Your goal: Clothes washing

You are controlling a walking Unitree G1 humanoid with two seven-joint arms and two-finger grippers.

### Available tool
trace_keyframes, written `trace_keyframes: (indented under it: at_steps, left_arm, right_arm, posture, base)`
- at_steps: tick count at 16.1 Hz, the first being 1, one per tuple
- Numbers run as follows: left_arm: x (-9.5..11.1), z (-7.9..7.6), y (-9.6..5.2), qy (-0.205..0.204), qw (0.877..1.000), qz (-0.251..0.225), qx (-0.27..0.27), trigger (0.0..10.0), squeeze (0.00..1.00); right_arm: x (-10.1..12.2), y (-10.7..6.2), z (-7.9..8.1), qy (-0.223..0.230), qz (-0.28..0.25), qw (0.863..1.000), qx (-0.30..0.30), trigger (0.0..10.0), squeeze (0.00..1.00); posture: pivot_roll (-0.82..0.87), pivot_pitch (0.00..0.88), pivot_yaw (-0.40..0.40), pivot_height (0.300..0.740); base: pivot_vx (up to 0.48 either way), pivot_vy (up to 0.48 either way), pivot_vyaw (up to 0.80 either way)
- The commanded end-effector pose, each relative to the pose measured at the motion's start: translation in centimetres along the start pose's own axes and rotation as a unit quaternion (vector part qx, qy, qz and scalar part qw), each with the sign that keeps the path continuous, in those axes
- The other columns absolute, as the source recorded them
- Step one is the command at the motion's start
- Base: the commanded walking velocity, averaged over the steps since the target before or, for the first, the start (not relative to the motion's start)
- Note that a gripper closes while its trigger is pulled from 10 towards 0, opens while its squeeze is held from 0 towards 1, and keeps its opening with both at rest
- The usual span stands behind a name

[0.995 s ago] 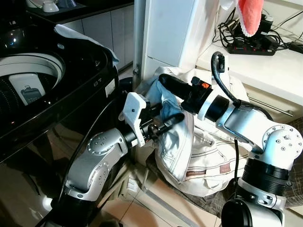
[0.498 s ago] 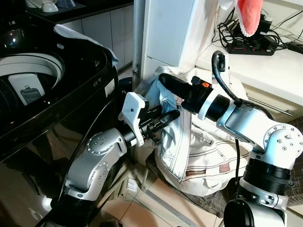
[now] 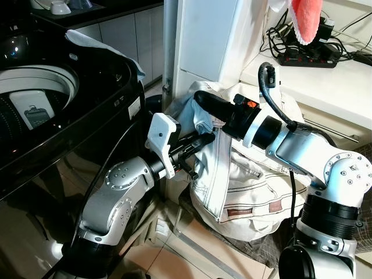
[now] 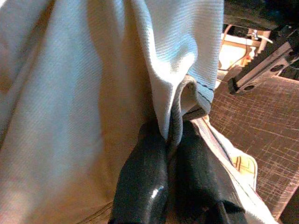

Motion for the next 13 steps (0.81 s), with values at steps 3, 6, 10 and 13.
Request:
trace_keyframes:
  at_steps: [3, 6, 10, 13]
  left_arm:
    - [0.1, 0.9, -0.1, 0.009, 1.000, 0.004, 0.021, 0.0, 0.00]
    - [0.2, 1.0, -0.1, 0.010, 1.000, 0.005, 0.020, 0.0, 0.00]
    - [0.9, 2.2, -0.5, 0.030, 0.998, -0.002, 0.050, 0.0, 0.00]
    - [3.7, 5.7, -1.1, 0.078, 0.990, -0.019, 0.115, 0.0, 0.00]
  right_arm:
    - [0.5, -0.3, 0.9, -0.008, -0.013, 1.000, 0.020, 0.0, 0.00]
    - [0.6, -0.3, 0.9, -0.008, -0.015, 1.000, 0.019, 0.0, 0.00]
    - [0.8, -0.3, 0.6, -0.023, -0.017, 1.000, 0.007, 0.7, 0.00]
    - [3.3, -1.2, 0.6, -0.050, -0.077, 0.996, 0.012, 10.0, 1.00]
  posture:
    - [0.02, 0.000, -0.086, 0.740]
    - [0.03, 0.000, -0.088, 0.740]
    - [0.02, 0.000, -0.082, 0.740]
    - [0.02, 0.000, -0.065, 0.740]
  base:
    - [0.000, 0.000, 0.00]
    - [0.000, 0.000, 0.00]
    - [0.000, 0.000, 0.00]
    - [0.000, 0.000, 0.00]
Point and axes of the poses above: a point about 5 cm out from each wrist's last joint towards the gripper, its own y axis pointing out of the wrist towards the gripper, its own x axis along the axis of the wrist's last joint, z = x × y, the point moved 4 cm from there along y, pointing out of the wrist towards the gripper, and after that the axes turned 7 degrees about -y, right-handed, at the moved point
